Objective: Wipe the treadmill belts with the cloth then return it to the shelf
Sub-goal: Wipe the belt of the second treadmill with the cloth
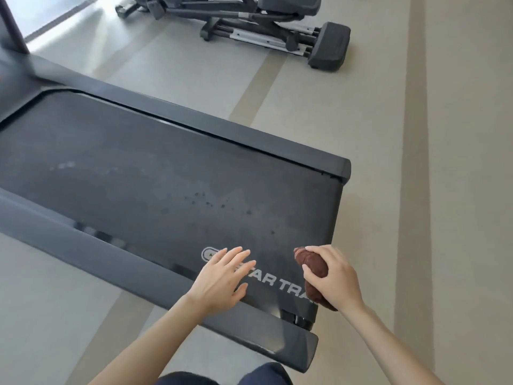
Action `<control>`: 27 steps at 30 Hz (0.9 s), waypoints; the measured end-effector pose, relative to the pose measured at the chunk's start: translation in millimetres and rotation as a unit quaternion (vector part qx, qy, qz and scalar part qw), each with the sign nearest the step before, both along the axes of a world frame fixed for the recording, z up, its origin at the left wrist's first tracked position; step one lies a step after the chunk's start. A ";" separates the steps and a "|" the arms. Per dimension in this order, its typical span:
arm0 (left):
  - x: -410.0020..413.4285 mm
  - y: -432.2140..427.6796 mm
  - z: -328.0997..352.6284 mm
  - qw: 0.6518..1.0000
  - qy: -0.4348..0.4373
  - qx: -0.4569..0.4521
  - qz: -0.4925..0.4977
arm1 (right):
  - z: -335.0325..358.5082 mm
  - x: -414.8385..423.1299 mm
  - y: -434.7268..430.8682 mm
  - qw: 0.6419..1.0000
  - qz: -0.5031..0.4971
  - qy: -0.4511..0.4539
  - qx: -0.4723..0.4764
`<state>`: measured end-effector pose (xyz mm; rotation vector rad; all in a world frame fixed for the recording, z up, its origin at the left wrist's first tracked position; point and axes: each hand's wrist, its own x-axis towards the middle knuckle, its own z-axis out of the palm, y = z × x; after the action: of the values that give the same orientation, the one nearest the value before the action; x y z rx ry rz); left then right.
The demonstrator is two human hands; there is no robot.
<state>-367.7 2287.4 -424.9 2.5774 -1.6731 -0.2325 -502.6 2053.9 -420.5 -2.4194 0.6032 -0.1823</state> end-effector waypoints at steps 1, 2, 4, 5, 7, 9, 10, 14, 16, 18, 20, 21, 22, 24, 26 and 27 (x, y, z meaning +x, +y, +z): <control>4.4 -4.3 -27.4 1.000 0.001 0.001 0.004 | -27.7 2.0 -3.3 1.000 -0.003 0.000 -0.006; 9.4 -9.0 -54.0 1.000 0.004 0.001 0.006 | -54.9 5.3 -6.8 1.000 -0.009 0.000 -0.012; 21.2 -17.5 -103.2 1.000 0.011 0.001 0.009 | -104.5 12.6 -12.5 0.999 -0.025 -0.006 -0.019; 27.9 -22.0 -130.6 1.000 0.016 0.001 0.013 | -132.6 16.3 -14.5 0.999 -0.033 -0.012 -0.024; 40.1 -29.7 -176.5 0.999 0.036 0.005 0.024 | -180.6 23.2 -17.3 0.999 -0.043 -0.018 -0.028; 47.5 -36.6 -217.8 0.999 0.042 0.010 0.023 | -221.8 25.7 -18.1 0.999 -0.040 -0.011 -0.031; 49.0 -40.6 -235.6 0.999 0.039 0.006 0.018 | -239.6 26.5 -19.1 0.999 -0.033 -0.003 -0.033; 54.1 -53.9 -278.7 1.000 0.021 -0.011 -0.002 | -292.8 24.4 -13.5 0.996 0.017 0.016 -0.088; 58.1 -58.9 -290.9 1.000 0.014 -0.018 -0.002 | -310.6 20.2 -5.6 0.988 0.006 -0.011 -0.156; 62.5 -62.0 -301.1 1.000 0.011 -0.015 0.010 | -320.6 19.0 -0.4 0.982 -0.015 -0.039 -0.186; 66.6 -62.1 -311.4 1.000 0.011 -0.017 0.021 | -324.2 22.5 -2.4 0.976 -0.012 -0.051 -0.210; 67.2 -61.2 -315.4 0.999 0.018 -0.016 0.021 | -324.4 25.1 -5.6 0.974 -0.004 -0.050 -0.220; 67.5 -60.2 -318.7 0.999 0.026 -0.016 0.020 | -324.1 28.2 -9.8 0.973 0.005 -0.047 -0.228; 68.0 -58.0 -324.3 0.999 0.029 -0.013 0.014 | -323.9 37.1 -18.4 0.971 0.011 -0.045 -0.233; 68.9 -57.1 -326.8 1.000 0.025 -0.013 0.007 | -325.5 52.9 -30.3 0.970 0.005 -0.045 -0.237; 69.3 -56.9 -327.0 0.999 0.026 -0.018 0.008 | -326.2 64.2 -37.9 0.970 -0.001 -0.046 -0.238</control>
<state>-298.3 2230.5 -751.9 2.5353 -1.6237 -0.2631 -438.4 2015.9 -746.7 -2.8503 0.5677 -0.4846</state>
